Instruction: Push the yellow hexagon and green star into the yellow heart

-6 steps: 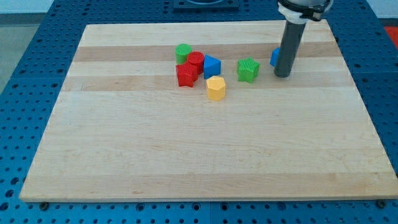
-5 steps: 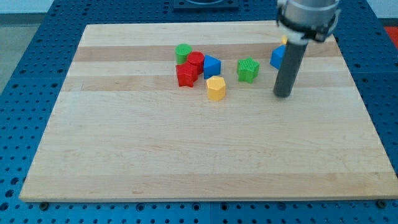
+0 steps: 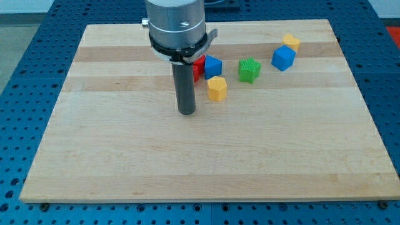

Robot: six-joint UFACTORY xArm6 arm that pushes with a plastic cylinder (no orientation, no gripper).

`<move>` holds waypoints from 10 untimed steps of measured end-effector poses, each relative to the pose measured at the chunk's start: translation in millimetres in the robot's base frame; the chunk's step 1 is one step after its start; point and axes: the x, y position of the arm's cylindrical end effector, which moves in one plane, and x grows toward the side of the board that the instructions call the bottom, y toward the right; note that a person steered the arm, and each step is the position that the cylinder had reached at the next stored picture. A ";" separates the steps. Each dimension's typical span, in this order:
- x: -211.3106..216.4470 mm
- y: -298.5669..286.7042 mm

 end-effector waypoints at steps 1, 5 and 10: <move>-4.2 10.3; -43.2 70.1; -88.4 138.8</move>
